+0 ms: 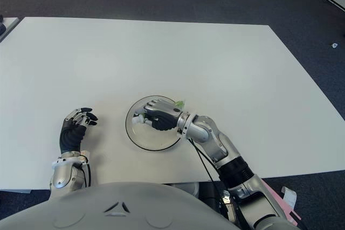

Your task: Put the toothpaste on the table into the plate.

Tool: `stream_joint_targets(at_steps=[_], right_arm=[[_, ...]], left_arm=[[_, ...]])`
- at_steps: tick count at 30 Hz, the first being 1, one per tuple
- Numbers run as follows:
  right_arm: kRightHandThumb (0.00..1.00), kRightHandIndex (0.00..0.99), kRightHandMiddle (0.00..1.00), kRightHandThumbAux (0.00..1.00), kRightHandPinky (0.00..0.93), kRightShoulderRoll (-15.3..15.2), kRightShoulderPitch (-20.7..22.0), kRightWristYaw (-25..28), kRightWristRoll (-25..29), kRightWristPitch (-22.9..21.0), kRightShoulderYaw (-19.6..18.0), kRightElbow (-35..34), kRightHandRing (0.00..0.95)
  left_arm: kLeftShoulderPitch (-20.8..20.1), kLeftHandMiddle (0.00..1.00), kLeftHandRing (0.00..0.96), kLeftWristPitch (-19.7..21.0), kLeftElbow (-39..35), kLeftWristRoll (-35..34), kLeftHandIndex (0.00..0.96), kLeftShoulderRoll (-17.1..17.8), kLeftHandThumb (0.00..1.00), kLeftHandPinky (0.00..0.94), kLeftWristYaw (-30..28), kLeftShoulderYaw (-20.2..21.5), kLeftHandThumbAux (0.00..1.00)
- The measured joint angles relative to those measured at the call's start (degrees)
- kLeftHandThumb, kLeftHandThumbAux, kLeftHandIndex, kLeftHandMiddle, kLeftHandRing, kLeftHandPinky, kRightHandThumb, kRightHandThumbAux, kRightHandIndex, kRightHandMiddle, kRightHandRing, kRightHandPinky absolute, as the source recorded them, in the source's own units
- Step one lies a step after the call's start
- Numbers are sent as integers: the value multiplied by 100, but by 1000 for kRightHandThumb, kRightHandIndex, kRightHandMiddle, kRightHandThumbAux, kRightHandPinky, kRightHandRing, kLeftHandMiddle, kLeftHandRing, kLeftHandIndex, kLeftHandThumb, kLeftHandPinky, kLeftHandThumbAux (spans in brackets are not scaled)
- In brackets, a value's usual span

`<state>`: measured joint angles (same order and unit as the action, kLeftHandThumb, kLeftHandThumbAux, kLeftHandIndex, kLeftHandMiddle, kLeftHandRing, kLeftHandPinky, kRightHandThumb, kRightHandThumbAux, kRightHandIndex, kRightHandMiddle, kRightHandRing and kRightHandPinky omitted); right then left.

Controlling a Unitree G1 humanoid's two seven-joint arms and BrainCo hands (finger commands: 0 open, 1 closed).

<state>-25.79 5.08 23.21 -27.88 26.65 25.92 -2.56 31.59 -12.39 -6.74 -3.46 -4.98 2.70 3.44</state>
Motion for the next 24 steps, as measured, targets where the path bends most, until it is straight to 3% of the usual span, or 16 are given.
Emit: stream_joint_targets(at_steps=[3,4,5,6,7,8,10,14,24], right_arm=[[848,441,489,672,826,30,23,-145,-8,121,-1,217,826],[842,424,505,674,740,38,23,-200,-21,163,-1,286,724],[691,296,346,604,553,43,25,-264,-50,218,-1,345,499],[591,213,243,559,431,48,30,-363,-117,296,0,418,353],[555,184,206,543,387,50,33,-444,-173,361,1,485,301],[485,117,131,505,265,48,38,-524,-232,416,1,546,192],[419,60,67,459,142,42,47,-678,-364,542,5,670,98],[328,12,14,371,29,6,69,-879,-563,791,18,848,20],[241,0,0,263,0,-132,252,-862,-609,1084,15,875,0]], left_arm=[[4,557,528,0,-4,19,435,-16,709,504,19,0,721],[7,552,523,0,-6,22,435,-21,709,497,23,0,722],[10,547,517,-1,-6,22,434,-26,708,490,28,0,722],[12,543,513,-3,-7,25,434,-30,708,485,35,0,722],[14,542,512,-4,-7,31,434,-33,708,484,42,0,722],[14,539,510,-5,-7,36,434,-35,707,484,50,0,723],[17,536,508,-6,-7,59,433,-37,707,483,60,0,723],[17,532,506,-6,-8,66,433,-39,707,486,69,0,724],[4,537,518,2,-11,63,433,-41,709,486,72,-2,725]])
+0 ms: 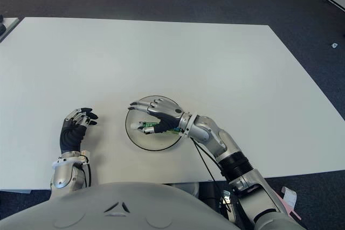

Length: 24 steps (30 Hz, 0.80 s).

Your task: Put the toothpaste on the table into the plate.

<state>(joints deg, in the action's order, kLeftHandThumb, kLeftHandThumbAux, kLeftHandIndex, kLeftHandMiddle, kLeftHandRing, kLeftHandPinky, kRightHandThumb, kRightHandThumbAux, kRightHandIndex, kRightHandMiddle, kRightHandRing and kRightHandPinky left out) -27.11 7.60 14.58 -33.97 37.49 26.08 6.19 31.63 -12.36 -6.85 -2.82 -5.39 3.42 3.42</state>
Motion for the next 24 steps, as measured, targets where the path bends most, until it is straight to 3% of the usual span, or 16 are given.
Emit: stream_joint_targets(at_steps=[9,24], right_arm=[[227,0,0,197,0,-100,-11,61,24,32,-21,-56,0],[224,0,0,166,0,-138,-132,-20,92,24,-306,-415,0]], left_arm=[[-15,538,522,109,-51,-12,432,-5,710,491,3,3,724],[-65,529,504,137,-56,-17,432,-5,710,471,57,2,725]])
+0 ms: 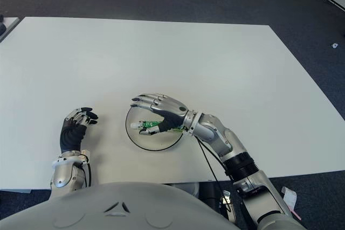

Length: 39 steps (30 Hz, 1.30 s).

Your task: Put the toothpaste on the table into the plate.

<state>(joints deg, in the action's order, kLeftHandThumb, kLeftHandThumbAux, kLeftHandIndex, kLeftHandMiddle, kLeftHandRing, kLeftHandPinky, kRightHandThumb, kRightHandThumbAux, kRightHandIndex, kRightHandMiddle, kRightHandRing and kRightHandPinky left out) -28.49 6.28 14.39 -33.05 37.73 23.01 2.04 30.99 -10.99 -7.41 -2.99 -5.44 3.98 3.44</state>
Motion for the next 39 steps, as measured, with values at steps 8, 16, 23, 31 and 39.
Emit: stream_joint_targets(at_steps=[8,16,23,31,39], right_arm=[[229,0,0,204,0,62,-319,-48,642,-124,-377,-212,0],[221,26,119,544,184,326,-631,99,2406,-510,-909,-262,116],[423,332,377,745,424,1155,-852,-16,3941,-958,-1495,-128,385],[683,421,492,729,526,1999,-1032,-421,4791,-1072,-2241,203,495],[700,429,552,727,565,2452,-1132,-892,4871,-1496,-2611,40,553]], left_arm=[[-20,512,494,39,-5,84,431,1,709,463,46,-4,725],[-33,522,504,26,-12,77,431,3,708,472,46,1,725],[-48,541,523,42,-13,59,432,2,708,482,46,10,724],[-68,549,531,96,-16,-32,432,19,706,484,43,35,725],[-108,549,532,97,-15,-47,432,78,705,487,22,52,725]])
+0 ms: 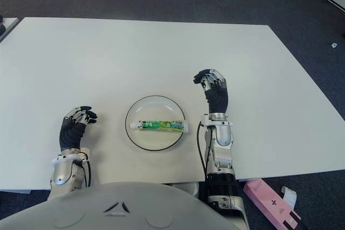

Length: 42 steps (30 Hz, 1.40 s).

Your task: Put the toothpaste on the table into the plate.

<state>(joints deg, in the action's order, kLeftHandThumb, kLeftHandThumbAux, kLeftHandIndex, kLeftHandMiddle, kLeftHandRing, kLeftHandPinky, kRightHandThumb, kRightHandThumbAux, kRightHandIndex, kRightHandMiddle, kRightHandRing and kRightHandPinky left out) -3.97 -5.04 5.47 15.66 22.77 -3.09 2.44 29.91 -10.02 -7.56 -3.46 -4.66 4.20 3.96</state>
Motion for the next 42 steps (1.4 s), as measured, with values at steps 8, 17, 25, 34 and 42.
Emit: stream_joint_targets(at_steps=[8,17,25,34,42], right_arm=[[701,430,572,727,571,285,-275,-495,-239,-403,-93,-285,568],[703,429,553,726,546,381,-441,-617,-242,-949,-171,-419,555],[704,429,539,726,530,364,-495,-844,-462,-1434,-263,-475,539],[705,428,523,727,518,456,-581,-1144,-665,-1878,-283,-514,523],[707,428,507,726,504,481,-697,-1124,-712,-2330,-234,-553,510]], left_arm=[[-49,550,523,31,21,-74,433,85,707,461,-95,22,724],[-171,561,529,143,55,-188,435,120,711,493,-112,73,722],[-244,543,513,141,96,-191,434,129,710,481,-111,142,722],[-260,537,519,146,102,-149,433,128,706,493,-111,150,724],[-288,539,518,176,101,-151,433,129,706,481,-113,146,725]])
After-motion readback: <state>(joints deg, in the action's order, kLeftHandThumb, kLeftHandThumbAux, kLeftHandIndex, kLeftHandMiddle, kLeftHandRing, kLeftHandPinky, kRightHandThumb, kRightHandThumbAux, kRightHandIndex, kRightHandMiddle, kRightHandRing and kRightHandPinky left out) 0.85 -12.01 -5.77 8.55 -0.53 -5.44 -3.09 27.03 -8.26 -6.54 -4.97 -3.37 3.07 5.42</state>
